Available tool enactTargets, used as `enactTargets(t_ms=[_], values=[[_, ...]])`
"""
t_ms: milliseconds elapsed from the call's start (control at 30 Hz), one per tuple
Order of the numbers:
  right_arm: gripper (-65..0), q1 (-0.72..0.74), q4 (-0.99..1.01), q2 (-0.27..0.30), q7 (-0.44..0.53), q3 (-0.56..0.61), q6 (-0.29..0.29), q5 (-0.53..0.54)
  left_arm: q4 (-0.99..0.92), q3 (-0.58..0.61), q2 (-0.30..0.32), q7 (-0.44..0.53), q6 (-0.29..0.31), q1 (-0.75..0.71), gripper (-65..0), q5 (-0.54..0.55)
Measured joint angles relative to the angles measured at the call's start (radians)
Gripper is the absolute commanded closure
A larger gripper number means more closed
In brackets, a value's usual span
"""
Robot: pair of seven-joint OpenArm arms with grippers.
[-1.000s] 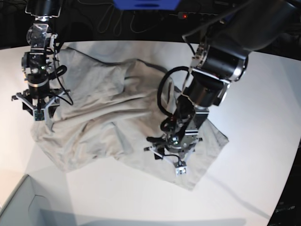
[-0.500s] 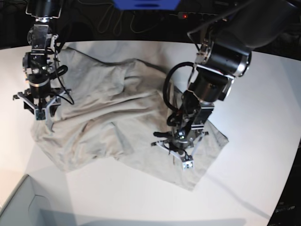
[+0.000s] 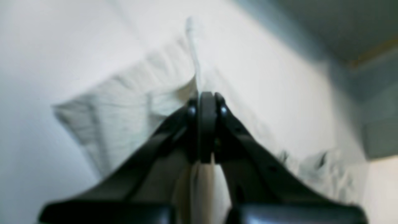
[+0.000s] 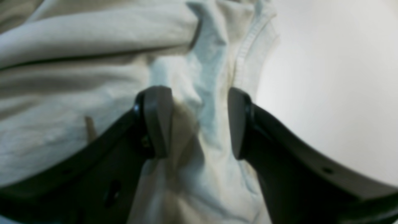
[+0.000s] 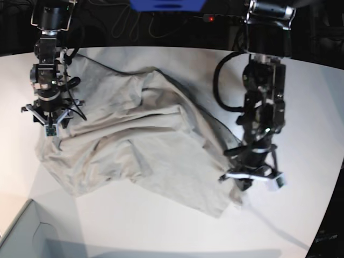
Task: Layout the t-shirt on the table in an organized manner, then fold the t-shirt properly
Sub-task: 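Release and regrasp the shirt edge with the left gripper, pulling it outward, then grasp the shirt edge with the right gripper and pull it toward its arm base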
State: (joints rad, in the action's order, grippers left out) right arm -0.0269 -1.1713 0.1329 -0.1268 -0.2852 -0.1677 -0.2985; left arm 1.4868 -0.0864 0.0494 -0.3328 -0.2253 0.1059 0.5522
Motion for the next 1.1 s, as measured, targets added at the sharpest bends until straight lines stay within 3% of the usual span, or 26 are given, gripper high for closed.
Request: enactTargets(t_ms=[233, 367, 533, 700, 933, 1100], values=[[-29.4, 0.012, 0.005, 0.011, -0.006, 0.002, -0.001, 0.0, 0.233, -0.314, 0.005, 0.002, -0.016, -0.338, 0.0, 0.138], [-29.4, 0.016, -0.018, 0.006, 0.002, 0.0, 0.0, -0.003, 0.242, -0.329, 0.0, 0.0, -0.002, -0.45, 0.0, 0.229], [-29.4, -0.093, -0.244, 0.002, -0.007, -0.005, 0.0, -0.002, 0.193, -0.323, -0.003, -0.004, -0.004, -0.515, 0.0, 0.269], [-29.4, -0.255, -0.478, -0.087, -0.001, 0.013, -0.003, 0.003, 0.148, -0.325, -0.001, 0.001, 0.008, -0.489, 0.0, 0.278], [-29.4, -0.323, -0.474, -0.153, -0.006, 0.076, -0.211, 0.0, 0.138, -0.329, 0.008, 0.0, 0.004, -0.476, -0.1, 0.273], [-29.5, -0.317, -0.415, -0.159, -0.109, 0.074, -0.237, -0.004, 0.138, -0.328, 0.006, 0.001, 0.005, -0.474, -0.1, 0.272]])
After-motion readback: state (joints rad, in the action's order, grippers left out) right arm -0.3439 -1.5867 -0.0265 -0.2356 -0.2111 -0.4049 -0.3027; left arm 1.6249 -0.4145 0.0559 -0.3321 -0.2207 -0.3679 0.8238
